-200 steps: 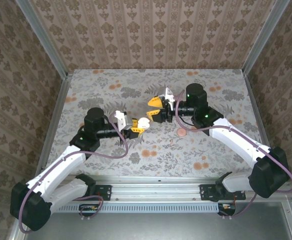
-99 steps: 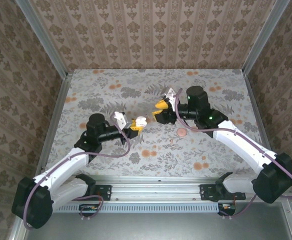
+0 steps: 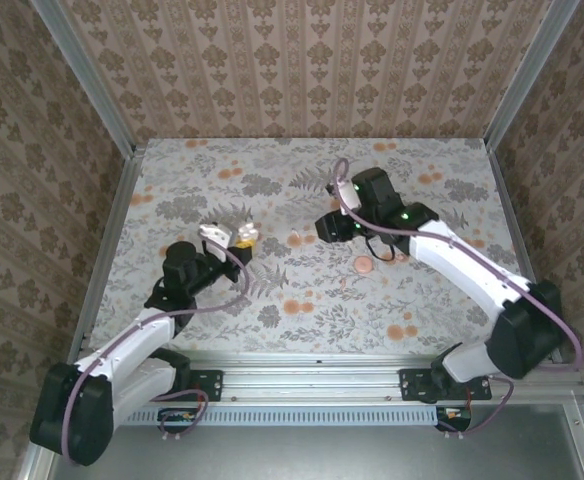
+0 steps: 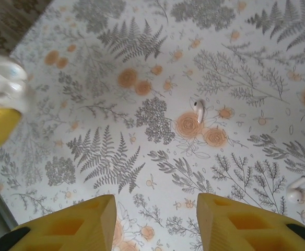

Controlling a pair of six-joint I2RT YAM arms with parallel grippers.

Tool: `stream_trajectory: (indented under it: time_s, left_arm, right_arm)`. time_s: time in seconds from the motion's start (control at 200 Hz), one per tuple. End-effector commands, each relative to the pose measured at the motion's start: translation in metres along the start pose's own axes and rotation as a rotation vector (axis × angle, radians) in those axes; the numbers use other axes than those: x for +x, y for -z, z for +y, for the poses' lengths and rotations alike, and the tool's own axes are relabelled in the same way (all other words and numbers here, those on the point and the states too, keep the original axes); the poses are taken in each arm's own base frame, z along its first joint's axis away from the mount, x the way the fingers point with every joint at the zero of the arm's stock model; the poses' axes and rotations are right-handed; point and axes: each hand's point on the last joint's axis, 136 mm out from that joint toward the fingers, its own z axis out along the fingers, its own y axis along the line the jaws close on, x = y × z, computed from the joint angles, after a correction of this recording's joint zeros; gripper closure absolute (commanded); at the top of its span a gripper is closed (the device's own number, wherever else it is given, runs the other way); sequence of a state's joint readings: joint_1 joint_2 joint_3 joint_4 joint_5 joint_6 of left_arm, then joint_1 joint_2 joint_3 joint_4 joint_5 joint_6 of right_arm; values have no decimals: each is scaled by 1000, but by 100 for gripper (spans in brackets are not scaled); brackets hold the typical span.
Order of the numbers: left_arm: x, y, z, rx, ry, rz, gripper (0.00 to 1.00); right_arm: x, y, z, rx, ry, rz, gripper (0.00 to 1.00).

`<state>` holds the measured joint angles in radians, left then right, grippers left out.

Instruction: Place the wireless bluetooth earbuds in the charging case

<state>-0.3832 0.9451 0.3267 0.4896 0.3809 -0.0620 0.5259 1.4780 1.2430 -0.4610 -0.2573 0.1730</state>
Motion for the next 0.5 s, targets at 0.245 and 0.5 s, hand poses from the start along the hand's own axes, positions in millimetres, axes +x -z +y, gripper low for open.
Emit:
stream_trajectory:
  time_s: [0.245,0.5]
  left_arm:
    - [4,6,27,-86,24,-18,86]
    - [14,4,33,-102,13,8,86]
  right_arm:
    - [-7,-54,-27,112,-34,275,55]
    - [-15,-97,-36,116,-21,371,57]
